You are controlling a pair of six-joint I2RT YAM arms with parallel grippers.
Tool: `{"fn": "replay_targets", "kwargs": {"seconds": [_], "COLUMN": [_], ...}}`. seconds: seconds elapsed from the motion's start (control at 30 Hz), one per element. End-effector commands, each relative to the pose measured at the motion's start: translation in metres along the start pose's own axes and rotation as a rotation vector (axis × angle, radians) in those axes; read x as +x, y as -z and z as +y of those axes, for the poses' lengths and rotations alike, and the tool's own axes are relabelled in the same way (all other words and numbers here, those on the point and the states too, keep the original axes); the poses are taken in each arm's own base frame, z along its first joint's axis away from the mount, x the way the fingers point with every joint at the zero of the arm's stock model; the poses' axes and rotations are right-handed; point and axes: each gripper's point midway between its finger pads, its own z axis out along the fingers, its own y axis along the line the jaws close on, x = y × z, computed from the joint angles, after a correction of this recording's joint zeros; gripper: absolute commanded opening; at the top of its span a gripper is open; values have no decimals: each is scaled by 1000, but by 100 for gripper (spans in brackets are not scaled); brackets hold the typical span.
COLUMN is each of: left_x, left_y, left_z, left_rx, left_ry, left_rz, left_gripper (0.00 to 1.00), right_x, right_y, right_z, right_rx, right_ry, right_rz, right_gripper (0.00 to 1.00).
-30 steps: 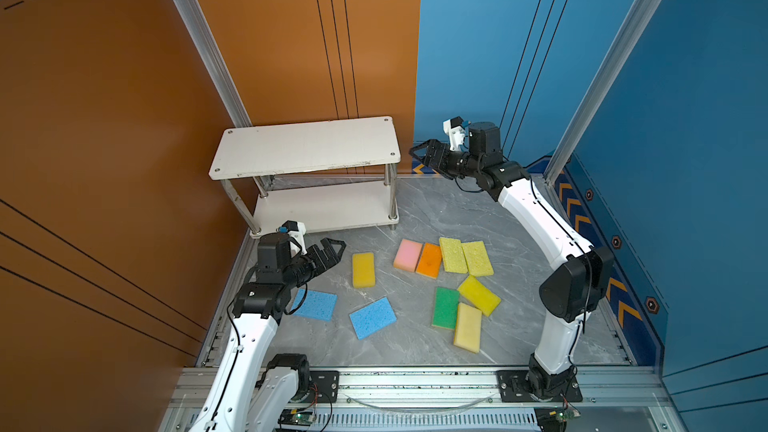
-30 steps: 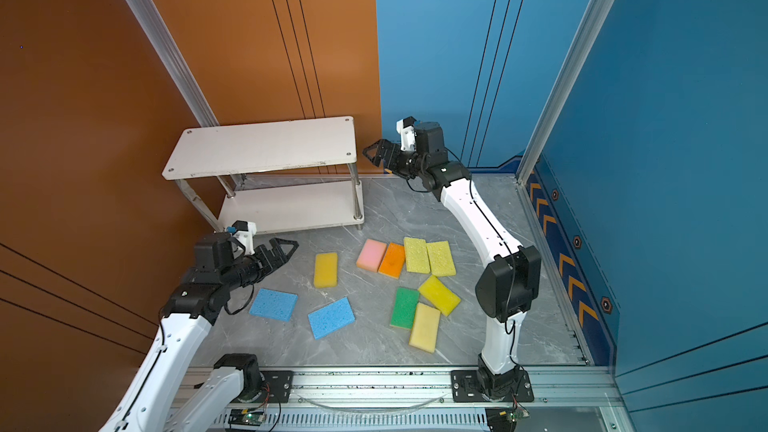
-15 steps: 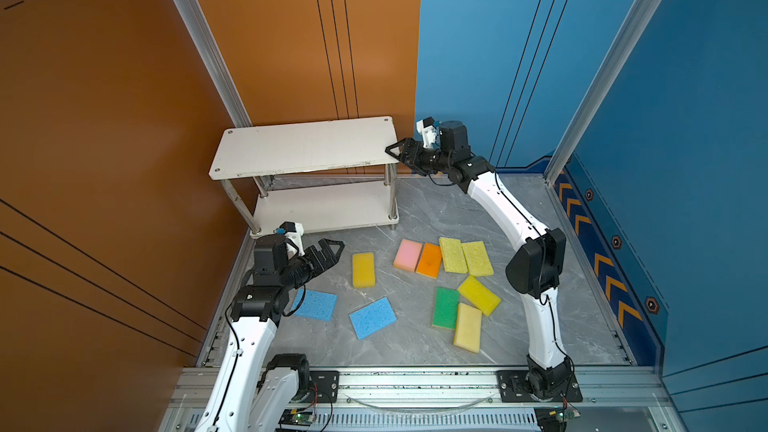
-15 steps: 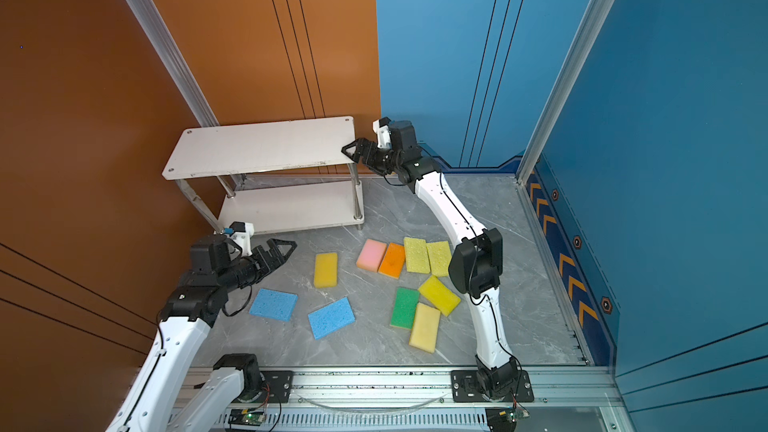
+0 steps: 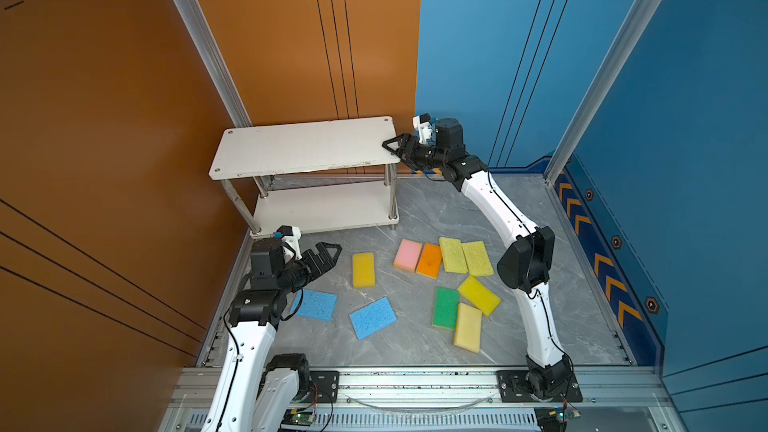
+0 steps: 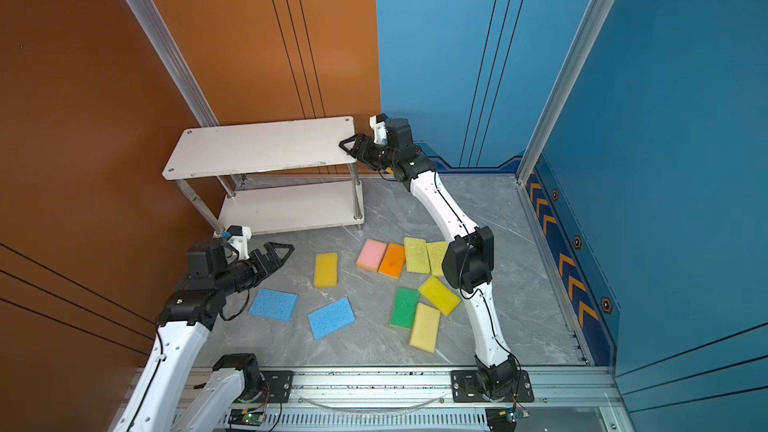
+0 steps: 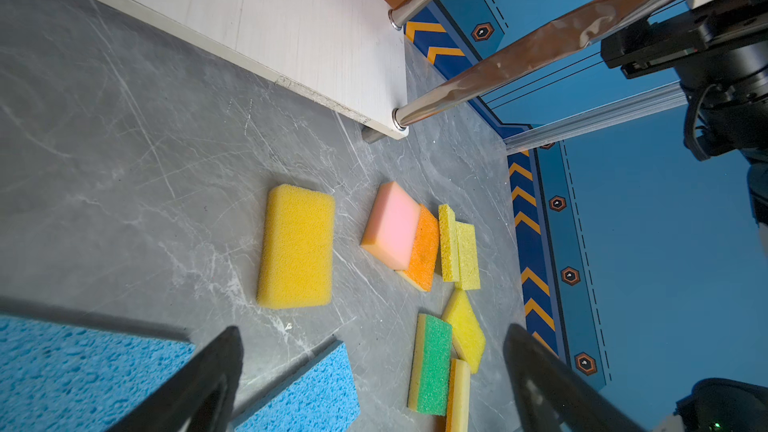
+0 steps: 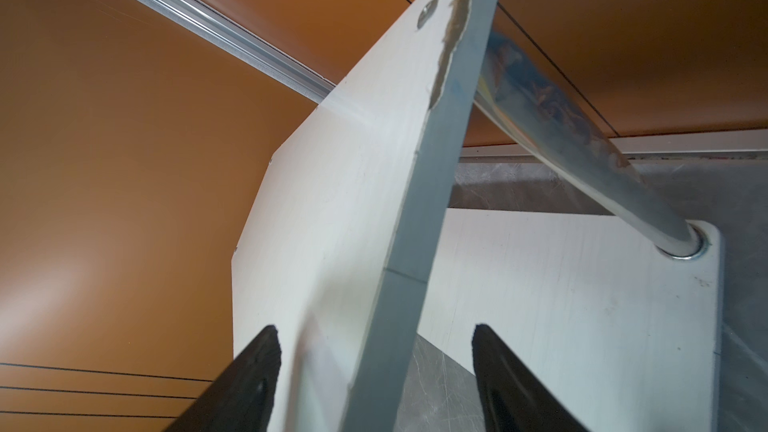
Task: Place and organize the cleaning sponges onto the shelf
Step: 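Drag the shelf with the right gripper toward the middle of the table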
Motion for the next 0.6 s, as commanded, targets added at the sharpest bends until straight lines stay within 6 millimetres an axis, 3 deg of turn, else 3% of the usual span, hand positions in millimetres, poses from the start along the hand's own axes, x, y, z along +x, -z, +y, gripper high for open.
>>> {"fn": "replay_targets", "kwargs": {"seconds": [0.0,0.37,0.57], "left_x": [-3,-5,-16], "left_y": [8,9,19], "left_z": [-2,2,-2], "left_rx": [-16,-40,-76], "left_ry": [-37,-59,-110], "left_rz": [-9,-12,-49], "left_gripper": [98,98,98], "right_x": [-11,-23,-27], "right_y": [-2,-2,3], "right_z": [18,27,33], "right_rx": [-67,-102,-108], "right_ry": [-1,-20,-25], "right_rz": [-35,-76,-87], "right_gripper": [73,55,44]}}
